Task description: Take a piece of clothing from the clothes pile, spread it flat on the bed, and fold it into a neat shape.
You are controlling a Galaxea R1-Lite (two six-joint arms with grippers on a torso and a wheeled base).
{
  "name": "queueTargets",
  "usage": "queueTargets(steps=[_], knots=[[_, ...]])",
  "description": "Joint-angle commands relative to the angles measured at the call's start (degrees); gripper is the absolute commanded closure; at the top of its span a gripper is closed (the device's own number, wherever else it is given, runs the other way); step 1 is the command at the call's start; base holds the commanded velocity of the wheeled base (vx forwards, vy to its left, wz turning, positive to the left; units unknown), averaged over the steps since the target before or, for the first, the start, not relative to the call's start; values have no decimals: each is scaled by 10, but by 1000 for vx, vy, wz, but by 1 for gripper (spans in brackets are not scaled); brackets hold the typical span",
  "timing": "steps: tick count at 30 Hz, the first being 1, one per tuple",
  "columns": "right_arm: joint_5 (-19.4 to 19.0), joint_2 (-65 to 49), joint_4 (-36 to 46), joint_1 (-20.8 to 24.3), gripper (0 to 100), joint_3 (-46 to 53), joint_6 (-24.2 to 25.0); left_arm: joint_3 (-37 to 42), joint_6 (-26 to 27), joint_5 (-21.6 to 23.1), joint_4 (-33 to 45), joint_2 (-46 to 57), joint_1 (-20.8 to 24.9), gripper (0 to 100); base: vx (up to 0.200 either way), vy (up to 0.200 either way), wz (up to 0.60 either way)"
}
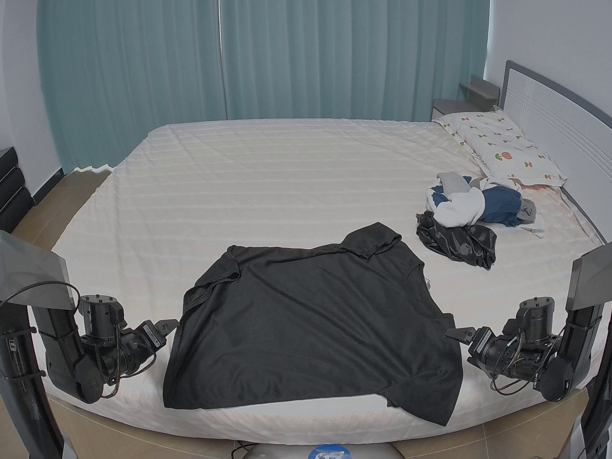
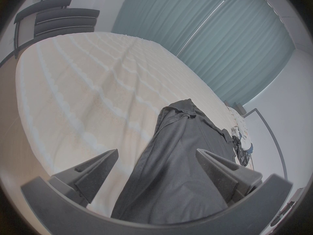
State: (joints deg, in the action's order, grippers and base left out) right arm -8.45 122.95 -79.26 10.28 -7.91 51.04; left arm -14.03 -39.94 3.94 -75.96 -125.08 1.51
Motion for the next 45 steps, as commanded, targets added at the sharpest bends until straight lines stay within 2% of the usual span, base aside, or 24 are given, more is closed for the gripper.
queueTargets(steps=[1, 6, 11, 20, 23, 30, 36, 37, 38, 40, 42, 45], knots=[[-3, 9, -12, -1, 0, -4, 7, -12, -3, -1, -1, -14, -3, 0, 0, 0, 0], [-3, 11, -15, 2, 0, -17, 48, -11, -4, 1, -1, -20, -4, 0, 160, 0, 0], [-4, 18, -29, 2, 0, -15, 50, -15, -4, 2, -2, -25, -3, 0, 200, 0, 0], [-4, 34, -41, 4, 0, -11, 51, -45, -5, -1, -2, -23, -2, 0, 0, 0, 0], [-4, 48, -56, 4, 0, -11, 51, -78, -5, -1, 2, -31, 0, 0, 0, 0, 0], [2, 87, -103, 17, 0, 5, 48, -197, -4, -2, 42, -69, 31, 0, 0, 0, 0], [7, 81, -103, 25, 0, 8, 48, -308, -4, -7, 143, -91, 74, 0, 0, 0, 0], [15, 82, -103, 25, 0, 10, 46, -349, -4, -21, 162, -107, 89, 0, 0, 0, 0], [16, 82, -103, 25, 0, 10, 46, -352, -4, -23, 164, -109, 91, 0, 0, 0, 0], [25, 83, -103, 25, 0, 10, 45, -423, -2, -58, 199, -145, 120, 0, 0, 0, 0], [26, 83, -103, 25, 0, 10, 45, -445, -1, -68, 212, -152, 127, 0, 0, 0, 0], [26, 83, -103, 25, 0, 14, 42, -532, -1, -97, 289, -171, 155, 0, 0, 0, 0]])
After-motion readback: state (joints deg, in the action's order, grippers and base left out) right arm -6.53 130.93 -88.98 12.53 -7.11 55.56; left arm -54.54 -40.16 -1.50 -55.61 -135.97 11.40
